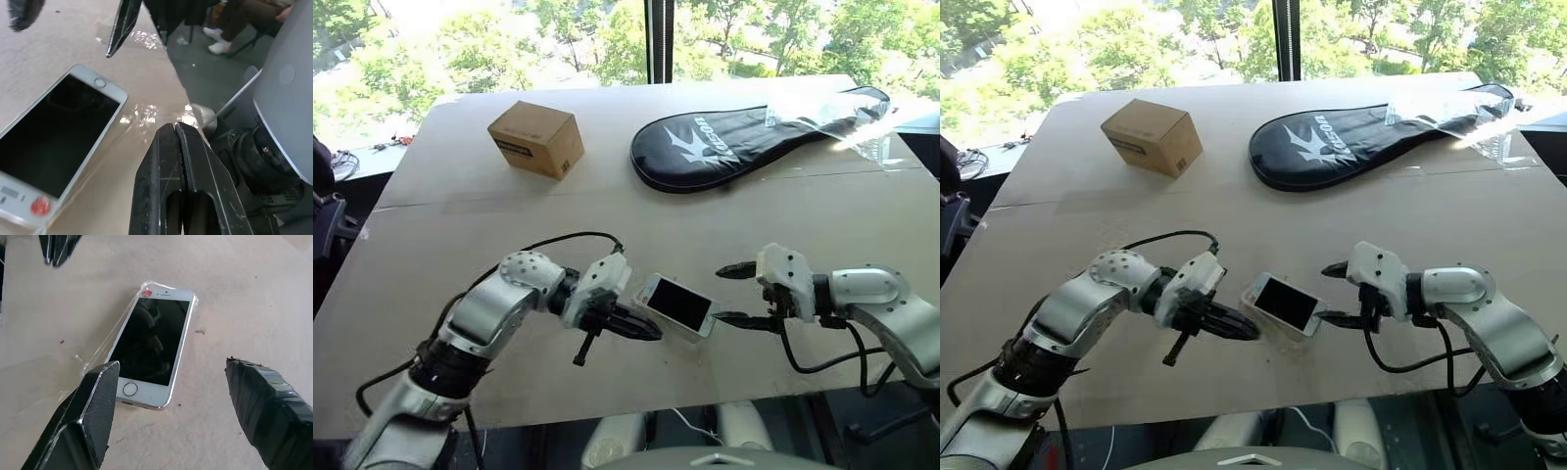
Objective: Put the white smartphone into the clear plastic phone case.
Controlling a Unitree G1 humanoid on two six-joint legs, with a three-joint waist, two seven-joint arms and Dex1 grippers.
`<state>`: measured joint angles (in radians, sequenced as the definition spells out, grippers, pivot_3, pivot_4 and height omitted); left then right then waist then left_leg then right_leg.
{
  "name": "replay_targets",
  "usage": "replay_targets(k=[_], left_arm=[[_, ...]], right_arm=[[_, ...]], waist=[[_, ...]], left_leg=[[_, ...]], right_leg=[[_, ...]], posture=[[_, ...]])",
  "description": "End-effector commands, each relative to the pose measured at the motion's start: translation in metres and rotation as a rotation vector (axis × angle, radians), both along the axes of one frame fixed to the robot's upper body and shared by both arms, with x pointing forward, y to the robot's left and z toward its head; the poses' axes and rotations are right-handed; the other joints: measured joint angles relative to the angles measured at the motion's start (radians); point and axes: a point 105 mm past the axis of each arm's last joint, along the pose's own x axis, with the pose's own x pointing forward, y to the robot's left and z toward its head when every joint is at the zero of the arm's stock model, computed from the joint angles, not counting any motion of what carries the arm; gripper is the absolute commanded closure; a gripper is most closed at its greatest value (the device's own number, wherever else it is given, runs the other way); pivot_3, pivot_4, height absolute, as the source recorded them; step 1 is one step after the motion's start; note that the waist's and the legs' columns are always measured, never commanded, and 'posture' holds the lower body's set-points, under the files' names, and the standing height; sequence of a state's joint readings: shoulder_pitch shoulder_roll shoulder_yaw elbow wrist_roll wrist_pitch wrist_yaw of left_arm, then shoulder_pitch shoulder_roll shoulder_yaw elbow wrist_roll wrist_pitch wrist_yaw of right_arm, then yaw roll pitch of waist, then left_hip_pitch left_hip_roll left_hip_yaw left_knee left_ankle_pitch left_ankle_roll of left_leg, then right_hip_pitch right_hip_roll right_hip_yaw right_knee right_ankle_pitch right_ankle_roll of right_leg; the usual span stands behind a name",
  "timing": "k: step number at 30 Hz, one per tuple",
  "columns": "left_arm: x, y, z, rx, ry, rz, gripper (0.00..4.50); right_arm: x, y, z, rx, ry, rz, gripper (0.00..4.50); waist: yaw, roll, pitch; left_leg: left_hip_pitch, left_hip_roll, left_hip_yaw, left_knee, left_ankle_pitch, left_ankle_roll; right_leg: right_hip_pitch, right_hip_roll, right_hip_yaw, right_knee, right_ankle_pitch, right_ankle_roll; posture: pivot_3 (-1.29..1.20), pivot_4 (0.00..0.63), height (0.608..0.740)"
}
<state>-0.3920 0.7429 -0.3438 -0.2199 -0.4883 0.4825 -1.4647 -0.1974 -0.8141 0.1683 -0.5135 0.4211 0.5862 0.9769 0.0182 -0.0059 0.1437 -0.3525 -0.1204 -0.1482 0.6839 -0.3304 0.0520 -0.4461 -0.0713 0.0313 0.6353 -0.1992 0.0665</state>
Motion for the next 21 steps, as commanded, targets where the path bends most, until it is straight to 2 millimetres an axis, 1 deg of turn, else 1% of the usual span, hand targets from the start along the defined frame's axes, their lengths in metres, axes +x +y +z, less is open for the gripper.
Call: replay_targets(k=[1, 3, 6, 9, 11, 15, 17, 18, 21], left_arm=[[-0.004, -0.011, -0.01, 0.028, -0.012, -0.134, 4.5], [-0.005, -0.016, -0.019, 0.047, -0.016, -0.19, 4.5], [-0.009, -0.021, -0.03, 0.068, -0.027, -0.254, 4.5], [-0.011, -0.023, -0.043, 0.111, -0.065, -0.27, 4.5], [-0.001, -0.027, -0.051, 0.148, -0.156, -0.225, 4.5], [0.014, -0.036, -0.055, 0.153, -0.267, -0.156, 4.5], [0.021, -0.047, -0.057, 0.122, -0.321, -0.105, 4.5], [0.025, -0.053, -0.056, 0.097, -0.334, -0.065, 4.5], [0.032, -0.065, -0.055, 0.061, -0.352, 0.007, 4.5]], right_arm=[[-0.013, -0.004, 0.018, 0.065, 0.004, 0.032, 0.84], [-0.02, -0.009, 0.022, 0.09, 0.005, 0.04, 0.84], [-0.029, -0.02, 0.02, 0.066, 0.028, 0.035, 0.84], [-0.031, -0.028, 0.022, 0.061, 0.024, -0.005, 0.84], [-0.03, -0.031, 0.026, 0.073, 0.012, -0.029, 0.84], [-0.031, -0.03, 0.028, 0.085, 0.006, -0.039, 0.84], [-0.031, -0.029, 0.027, 0.087, 0.004, -0.041, 0.84], [-0.03, -0.029, 0.026, 0.086, 0.002, -0.041, 0.84], [-0.03, -0.027, 0.024, 0.079, -0.002, -0.035, 0.84]], waist=[[-0.002, 0.0, 0.0], [-0.004, 0.0, 0.0], [-0.005, 0.0, 0.0], [-0.004, 0.0, 0.0], [-0.004, 0.0, 0.0], [0.0, 0.0, 0.0], [0.005, -0.001, 0.0], [0.008, 0.0, 0.0], [0.02, -0.001, 0.0]], left_leg=[[0.0, 0.0, 0.0, 0.0, 0.0, 0.0], [-0.001, 0.0, 0.0, 0.0, 0.0, 0.0], [-0.001, 0.0, 0.0, 0.0, 0.0, 0.0], [-0.001, 0.0, 0.0, 0.0, 0.0, 0.0], [-0.001, 0.0, 0.0, 0.0, 0.0, 0.0], [-0.001, 0.0, 0.0, 0.002, 0.0, 0.0], [-0.001, 0.0, 0.0, 0.002, 0.0, 0.0], [-0.001, 0.0, 0.0, 0.002, 0.0, 0.0], [-0.001, 0.0, 0.001, 0.004, 0.0, 0.0]], right_leg=[[0.0, 0.0, 0.0, 0.0, 0.0, 0.0], [0.0, 0.0, 0.0, -0.001, 0.0, 0.0], [0.0, 0.0, 0.0, -0.001, 0.0, 0.0], [0.0, 0.0, 0.0, -0.001, 0.0, 0.0], [0.0, 0.0, 0.0, -0.001, 0.0, 0.0], [0.0, 0.0, 0.0, 0.0, 0.0, 0.0], [0.001, 0.0, 0.0, 0.0, 0.0, 0.0], [0.001, 0.0, 0.001, 0.0, 0.0, 0.0], [0.001, 0.0, 0.001, 0.0, 0.001, 0.001]], posture=[[0.0, 0.15, 0.74], [0.0, 0.15, 0.74], [0.0, 0.15, 0.74], [0.0, 0.15, 0.74], [0.0, 0.15, 0.74], [0.0, 0.15, 0.74], [0.0, 0.15, 0.74], [0.0, 0.15, 0.74], [0.0, 0.15, 0.74]])
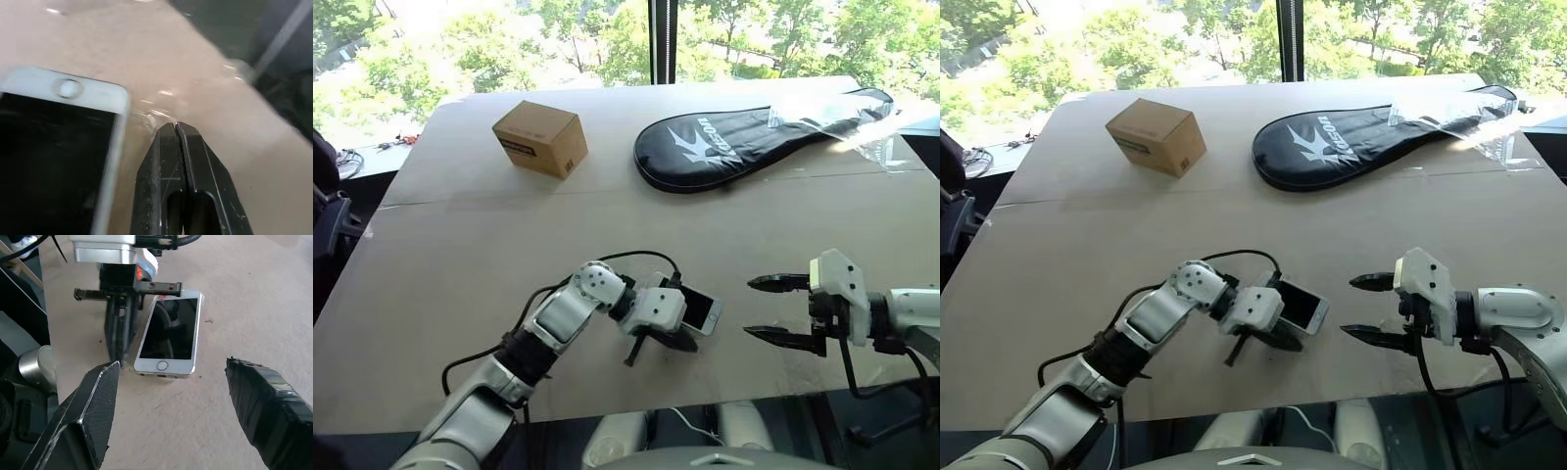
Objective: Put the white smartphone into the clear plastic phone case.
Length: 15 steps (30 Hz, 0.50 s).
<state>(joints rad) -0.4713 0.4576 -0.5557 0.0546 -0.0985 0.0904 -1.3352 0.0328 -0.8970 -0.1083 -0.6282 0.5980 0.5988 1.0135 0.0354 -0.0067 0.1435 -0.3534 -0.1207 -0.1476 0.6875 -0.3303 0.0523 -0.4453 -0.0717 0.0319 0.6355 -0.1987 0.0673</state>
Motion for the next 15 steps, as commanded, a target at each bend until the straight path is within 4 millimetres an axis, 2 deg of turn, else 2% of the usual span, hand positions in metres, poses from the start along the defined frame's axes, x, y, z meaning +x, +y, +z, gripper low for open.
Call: replay_targets(k=[1, 4, 10, 13, 15], left_arm=[[0.015, -0.005, -0.005, -0.006, -0.057, 0.112, 4.5], [0.022, -0.011, -0.007, -0.024, -0.067, 0.17, 4.5], [0.037, -0.022, -0.003, -0.075, -0.094, 0.287, 4.5], [0.027, -0.023, 0.015, -0.156, -0.066, 0.236, 4.5], [0.016, -0.015, 0.031, -0.202, 0.0, 0.19, 4.5]], right_arm=[[-0.002, 0.006, 0.006, 0.005, -0.046, 0.029, 0.84], [-0.001, 0.007, 0.007, 0.004, -0.052, 0.028, 0.84], [0.019, 0.004, 0.009, -0.007, -0.126, -0.043, 0.84], [0.035, 0.0, 0.003, -0.051, -0.151, -0.123, 0.84], [0.047, 0.0, 0.001, -0.047, -0.146, -0.18, 0.84]], waist=[[0.003, 0.0, 0.0], [0.006, 0.0, 0.0], [0.006, 0.0, -0.001], [0.002, 0.0, -0.001], [-0.007, 0.0, 0.0]], left_leg=[[0.0, 0.0, 0.0, 0.0, 0.0, 0.0], [0.0, 0.0, 0.0, 0.0, 0.0, 0.0], [0.001, 0.0, 0.001, 0.001, 0.0, 0.0], [0.001, 0.0, 0.001, 0.001, 0.0, 0.0], [0.001, 0.0, 0.002, 0.001, 0.0, 0.0]], right_leg=[[0.0, 0.0, 0.0, 0.0, 0.0, 0.0], [0.0, 0.0, 0.0, 0.001, 0.0, 0.0], [0.0, 0.0, 0.001, 0.002, 0.0, 0.001], [0.0, 0.0, 0.001, 0.003, 0.001, 0.001], [-0.002, 0.001, 0.003, 0.004, 0.001, 0.001]], posture=[[0.0, 0.15, 0.74], [0.0, 0.15, 0.74], [0.0, 0.15, 0.74], [0.0, 0.15, 0.74], [0.0, 0.15, 0.74]])
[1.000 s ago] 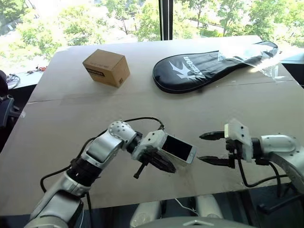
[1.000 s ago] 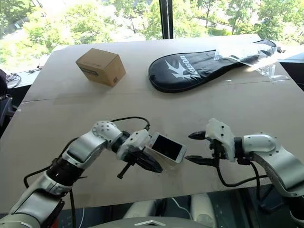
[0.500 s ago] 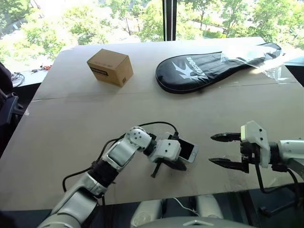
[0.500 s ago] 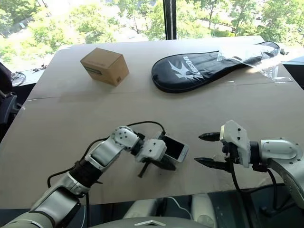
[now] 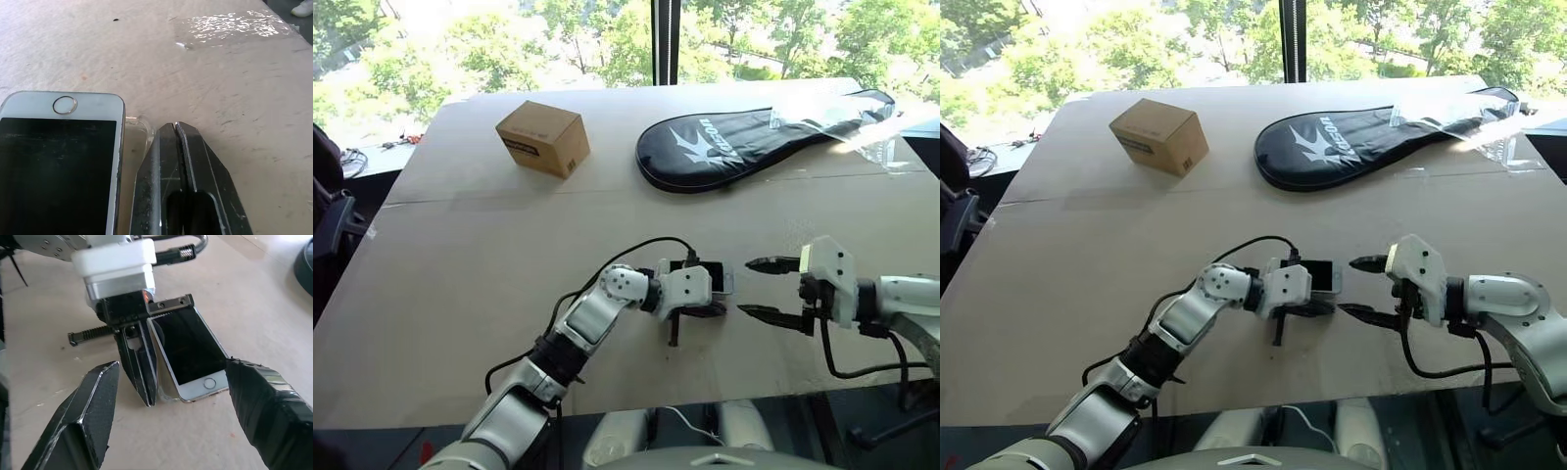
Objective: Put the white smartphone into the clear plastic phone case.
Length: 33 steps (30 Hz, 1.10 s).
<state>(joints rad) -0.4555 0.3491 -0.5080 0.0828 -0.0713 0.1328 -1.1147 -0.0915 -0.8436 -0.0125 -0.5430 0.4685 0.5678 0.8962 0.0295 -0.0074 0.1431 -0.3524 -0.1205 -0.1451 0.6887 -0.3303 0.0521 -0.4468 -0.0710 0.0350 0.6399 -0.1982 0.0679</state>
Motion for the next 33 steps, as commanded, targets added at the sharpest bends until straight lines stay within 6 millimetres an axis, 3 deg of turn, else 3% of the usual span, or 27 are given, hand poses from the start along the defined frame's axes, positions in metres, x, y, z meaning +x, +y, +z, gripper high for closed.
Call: replay_targets(k=[1, 4, 5, 7, 12, 19, 26, 33], left_arm=[[-0.008, 0.013, 0.035, -0.106, 0.051, -0.037, 4.5], [0.0, 0.036, 0.05, -0.1, 0.048, 0.015, 4.5], [0.001, 0.046, 0.054, -0.081, 0.047, 0.032, 4.5], [0.004, 0.063, 0.06, -0.041, 0.041, 0.062, 4.5], [0.013, 0.091, 0.069, 0.049, -0.04, 0.169, 4.5], [0.006, 0.098, 0.078, 0.078, -0.076, 0.208, 4.5], [0.01, 0.098, 0.076, 0.072, -0.081, 0.261, 4.5], [0.029, 0.098, 0.066, 0.096, -0.104, 0.325, 4.5]], right_arm=[[0.014, 0.002, 0.003, 0.02, -0.021, -0.057, 0.84], [0.021, 0.012, 0.003, 0.021, -0.017, 0.014, 0.84], [0.025, 0.015, 0.001, 0.005, -0.01, 0.036, 0.4], [0.03, 0.018, -0.005, -0.035, 0.013, 0.079, 0.09], [0.045, 0.026, -0.017, -0.091, 0.022, 0.16, 0.09], [0.052, 0.03, -0.031, -0.15, 0.087, 0.253, 0.09], [0.043, 0.031, -0.027, -0.147, 0.131, 0.32, 0.09], [0.035, 0.035, -0.027, -0.151, 0.106, 0.32, 0.09]], waist=[[-0.006, 0.0, 0.0], [-0.016, 0.0, 0.0], [-0.016, 0.0, 0.0], [-0.021, 0.0, 0.001], [-0.016, 0.0, 0.001], [-0.018, 0.0, 0.001], [-0.017, 0.001, 0.001], [-0.016, 0.001, 0.001]], left_leg=[[0.0, 0.0, 0.0, 0.0, 0.0, 0.0], [0.0, 0.0, 0.0, 0.0, 0.0, 0.0], [0.0, 0.0, 0.0, 0.0, 0.0, 0.0], [0.001, 0.0, 0.0, 0.0, 0.0, 0.0], [0.001, 0.0, 0.0, -0.002, 0.0, 0.0], [-0.002, 0.0, -0.002, -0.003, 0.0, 0.0], [-0.002, 0.0, -0.002, -0.003, 0.0, 0.0], [-0.002, 0.0, -0.003, -0.003, 0.0, 0.0]], right_leg=[[0.0, 0.0, 0.0, 0.0, 0.0, 0.0], [0.0, 0.0, 0.0, 0.0, 0.0, 0.0], [0.0, 0.0, 0.0, 0.0, 0.0, 0.0], [0.0, 0.0, 0.0, 0.0, 0.0, 0.0], [0.0, 0.0, 0.0, -0.002, 0.0, 0.0], [0.0, 0.0, -0.003, -0.005, 0.0, 0.0], [0.0, 0.0, -0.003, -0.005, 0.0, 0.0], [0.0, 0.0, -0.003, -0.005, 0.0, 0.0]], posture=[[0.0, 0.15, 0.74], [0.0, 0.15, 0.74], [0.0, 0.15, 0.74], [0.0, 0.15, 0.74], [0.0, 0.15, 0.74], [0.0, 0.15, 0.74], [0.0, 0.15, 0.74], [0.0, 0.15, 0.74]])
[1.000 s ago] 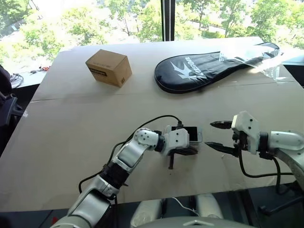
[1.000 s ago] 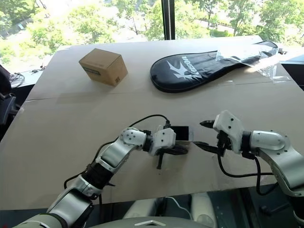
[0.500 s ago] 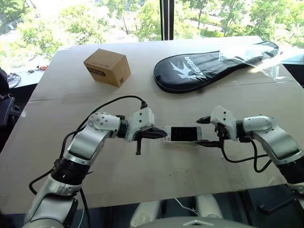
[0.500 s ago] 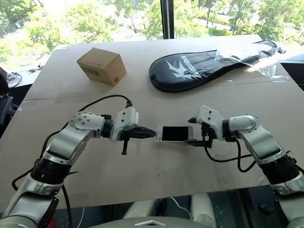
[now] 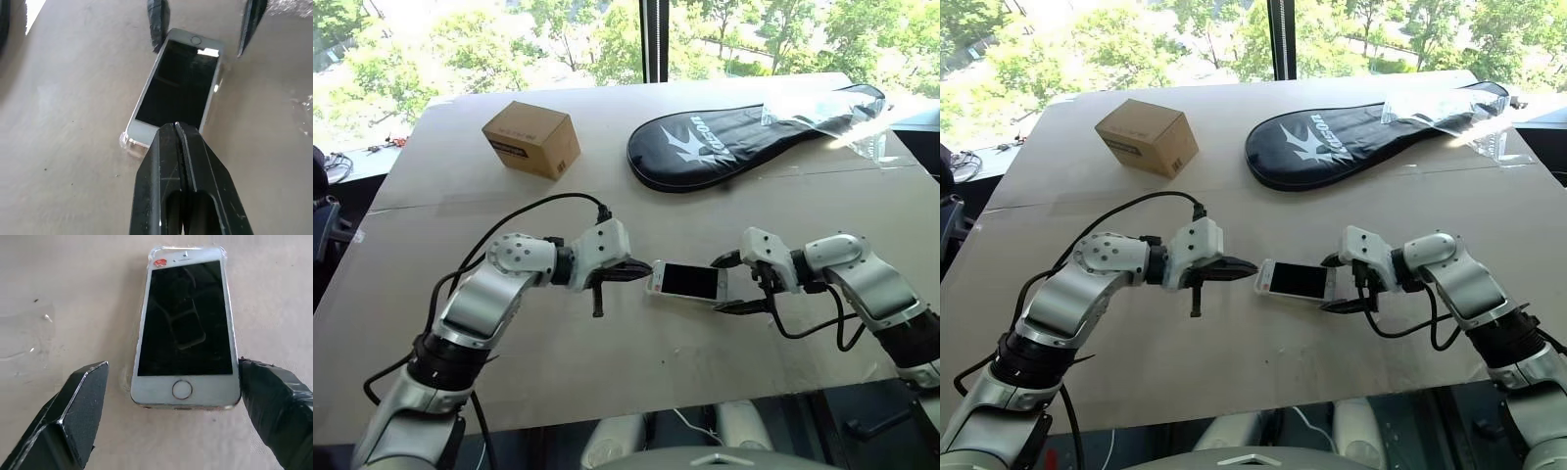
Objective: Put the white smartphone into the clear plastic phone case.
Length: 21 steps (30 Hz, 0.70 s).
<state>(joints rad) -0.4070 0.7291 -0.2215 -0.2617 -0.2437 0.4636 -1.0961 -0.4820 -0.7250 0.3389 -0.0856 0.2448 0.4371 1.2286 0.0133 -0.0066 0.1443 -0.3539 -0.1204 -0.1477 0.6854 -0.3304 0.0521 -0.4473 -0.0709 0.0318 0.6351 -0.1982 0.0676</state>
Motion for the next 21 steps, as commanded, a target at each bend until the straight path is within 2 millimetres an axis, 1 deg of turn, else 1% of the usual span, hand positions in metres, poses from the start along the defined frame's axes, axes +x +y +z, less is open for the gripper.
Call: replay_targets(k=[1, 5, 11, 14, 17, 21], left_arm=[[0.013, -0.006, 0.0, 0.002, -0.052, 0.022, 4.5], [0.022, -0.017, -0.007, 0.003, -0.066, 0.021, 4.5], [0.029, -0.037, -0.007, -0.041, -0.091, -0.001, 4.5], [0.031, -0.038, -0.02, -0.018, -0.076, -0.003, 4.5], [0.023, -0.032, -0.041, 0.053, -0.034, -0.037, 4.5], [0.02, -0.03, -0.053, 0.066, -0.014, -0.04, 4.5]], right_arm=[[-0.002, 0.003, 0.01, 0.006, -0.055, 0.011, 0.09], [-0.002, 0.005, 0.012, 0.016, -0.068, -0.006, 0.09], [0.0, 0.004, 0.011, 0.021, -0.085, -0.04, 0.09], [-0.005, 0.004, 0.012, 0.027, -0.071, -0.038, 0.09], [-0.008, 0.004, 0.013, 0.029, -0.061, -0.037, 0.09], [-0.015, 0.007, 0.015, 0.043, -0.032, -0.023, 0.09]], waist=[[0.001, 0.0, 0.0], [0.001, 0.0, 0.0], [0.0, 0.0, 0.0], [-0.002, 0.0, 0.0], [-0.002, 0.0, 0.0], [0.001, 0.0, 0.0]], left_leg=[[0.0, 0.0, 0.0, 0.0, 0.0, 0.0], [0.0, 0.0, 0.0, 0.001, 0.0, 0.0], [-0.001, 0.0, 0.0, 0.001, 0.0, 0.0], [-0.001, 0.0, 0.0, 0.001, 0.0, 0.0], [-0.001, 0.0, 0.0, 0.001, 0.0, 0.0], [0.0, 0.0, 0.0, 0.001, 0.0, 0.0]], right_leg=[[0.0, 0.0, 0.0, 0.0, 0.0, 0.0], [0.0, 0.0, 0.0, 0.0, 0.0, 0.0], [0.0, 0.0, 0.0, 0.0, 0.0, 0.0], [-0.001, 0.0, 0.0, 0.0, 0.0, 0.0], [-0.001, 0.0, 0.0, 0.001, 0.0, 0.0], [0.0, 0.0, 0.0, 0.001, 0.0, 0.0]], posture=[[0.0, 0.15, 0.74], [0.0, 0.15, 0.74], [0.0, 0.15, 0.74], [0.0, 0.15, 0.74], [0.0, 0.15, 0.74], [0.0, 0.15, 0.74]])
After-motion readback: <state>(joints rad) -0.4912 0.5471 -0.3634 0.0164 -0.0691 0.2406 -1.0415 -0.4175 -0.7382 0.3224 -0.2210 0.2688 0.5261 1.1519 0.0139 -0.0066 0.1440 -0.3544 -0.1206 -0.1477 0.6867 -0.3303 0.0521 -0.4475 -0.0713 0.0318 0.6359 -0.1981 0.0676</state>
